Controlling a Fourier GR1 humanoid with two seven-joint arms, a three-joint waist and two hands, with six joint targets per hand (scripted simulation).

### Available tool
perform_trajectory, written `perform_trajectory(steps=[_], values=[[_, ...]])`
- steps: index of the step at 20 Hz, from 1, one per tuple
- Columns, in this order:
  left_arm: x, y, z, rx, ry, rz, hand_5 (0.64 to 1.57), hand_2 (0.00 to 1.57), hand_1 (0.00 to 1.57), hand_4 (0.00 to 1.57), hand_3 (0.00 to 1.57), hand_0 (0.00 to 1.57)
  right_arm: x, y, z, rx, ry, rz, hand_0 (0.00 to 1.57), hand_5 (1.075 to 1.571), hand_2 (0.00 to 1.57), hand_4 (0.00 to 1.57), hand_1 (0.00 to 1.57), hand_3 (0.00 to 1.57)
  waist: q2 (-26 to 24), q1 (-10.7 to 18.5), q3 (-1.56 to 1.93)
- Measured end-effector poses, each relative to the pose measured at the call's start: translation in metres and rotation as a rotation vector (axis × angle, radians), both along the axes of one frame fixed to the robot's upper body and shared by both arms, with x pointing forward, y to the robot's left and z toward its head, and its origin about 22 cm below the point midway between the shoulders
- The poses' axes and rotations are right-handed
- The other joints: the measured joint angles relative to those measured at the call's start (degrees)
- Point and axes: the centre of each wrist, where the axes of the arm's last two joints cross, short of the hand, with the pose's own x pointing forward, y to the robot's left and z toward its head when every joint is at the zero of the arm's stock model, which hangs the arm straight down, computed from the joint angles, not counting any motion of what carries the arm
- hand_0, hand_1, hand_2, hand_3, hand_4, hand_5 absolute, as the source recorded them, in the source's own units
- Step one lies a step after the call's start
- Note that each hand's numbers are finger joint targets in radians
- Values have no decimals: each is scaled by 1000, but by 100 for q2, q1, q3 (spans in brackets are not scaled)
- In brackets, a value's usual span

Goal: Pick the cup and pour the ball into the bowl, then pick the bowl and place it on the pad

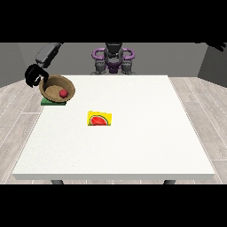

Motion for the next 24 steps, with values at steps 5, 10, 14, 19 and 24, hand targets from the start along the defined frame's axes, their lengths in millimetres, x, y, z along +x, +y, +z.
perform_trajectory(steps=[5,10,14,19,24], values=[[-4,8,17,10,-39,-9,1563,0,0,1192,0,0,0,-13,13,27,-19,-79,1571,1550,1571,0,1571,1087,217,84,1],[-7,15,25,7,-56,3,1562,0,0,1190,0,0,-4,-26,25,-5,-49,-156,1487,1544,1398,0,1487,802,288,77,2],[-11,24,25,9,-70,12,1565,0,0,1188,0,0,2,-18,23,10,-88,-165,1456,1532,1401,0,1456,759,409,65,2],[-12,28,26,14,-97,20,1566,0,0,1190,0,0,14,-2,25,23,-152,-178,1259,1529,1353,115,1259,911,590,102,-6],[-12,26,37,26,-113,5,1568,0,0,1199,0,0,14,-10,33,-28,-134,-169,0,1442,212,0,0,0,655,250,-7]])
